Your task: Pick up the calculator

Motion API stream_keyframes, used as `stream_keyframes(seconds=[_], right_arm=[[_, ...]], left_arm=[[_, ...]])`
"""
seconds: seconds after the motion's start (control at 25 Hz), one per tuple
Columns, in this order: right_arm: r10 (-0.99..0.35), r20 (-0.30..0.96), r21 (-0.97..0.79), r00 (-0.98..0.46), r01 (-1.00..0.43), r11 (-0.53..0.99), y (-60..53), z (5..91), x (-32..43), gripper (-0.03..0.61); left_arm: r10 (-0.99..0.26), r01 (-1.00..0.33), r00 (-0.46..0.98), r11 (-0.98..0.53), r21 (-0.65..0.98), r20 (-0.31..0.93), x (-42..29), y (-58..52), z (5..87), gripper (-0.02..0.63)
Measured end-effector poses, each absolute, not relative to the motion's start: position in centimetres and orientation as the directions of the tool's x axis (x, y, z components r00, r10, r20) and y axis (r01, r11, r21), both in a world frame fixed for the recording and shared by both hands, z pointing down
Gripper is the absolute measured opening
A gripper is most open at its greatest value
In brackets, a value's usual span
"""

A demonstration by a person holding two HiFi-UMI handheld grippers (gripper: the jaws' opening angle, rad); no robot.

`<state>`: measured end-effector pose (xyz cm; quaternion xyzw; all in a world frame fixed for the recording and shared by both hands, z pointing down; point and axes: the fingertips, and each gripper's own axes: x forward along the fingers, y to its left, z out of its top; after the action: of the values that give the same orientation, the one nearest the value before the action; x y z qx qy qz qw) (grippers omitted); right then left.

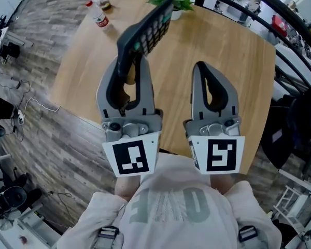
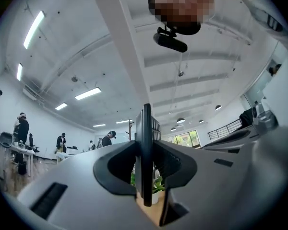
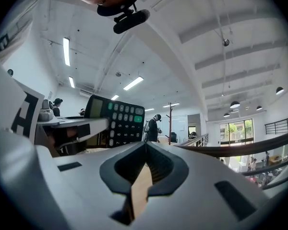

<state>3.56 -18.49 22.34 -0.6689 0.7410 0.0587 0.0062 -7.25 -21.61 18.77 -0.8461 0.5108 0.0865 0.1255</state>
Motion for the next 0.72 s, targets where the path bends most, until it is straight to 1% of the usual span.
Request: stream_keyframes(seconds=[0.28, 0.48, 0.6, 0.72], right_arm=[[-0.99, -0.089, 0.078, -0.112, -0.991, 0.105, -18.0, 22.6, 3.4, 0.018], [-0.992, -0.087, 0.062, -0.09, -0.994, 0.084, -18.3, 22.6, 3.5, 0.018], [-0.991, -0.087, 0.09, -0.099, -0.992, 0.091, -18.2, 22.7, 3.5, 0.018], [-0.991, -0.093, 0.076, -0.098, -0.993, 0.091, -18.0, 22.6, 3.5, 0.018]], left_arm=[[-0.851, -0.892, 0.451, -0.431, -0.133, -0.269, -7.8, -21.0, 18.8, 0.115], [-0.848, -0.895, 0.446, -0.424, -0.139, -0.286, -8.0, -20.7, 18.6, 0.115], [-0.844, -0.892, 0.451, -0.425, -0.15, -0.291, -7.7, -20.3, 18.5, 0.115], [-0.836, -0.892, 0.452, -0.426, -0.152, -0.31, -7.5, -19.9, 18.1, 0.115]])
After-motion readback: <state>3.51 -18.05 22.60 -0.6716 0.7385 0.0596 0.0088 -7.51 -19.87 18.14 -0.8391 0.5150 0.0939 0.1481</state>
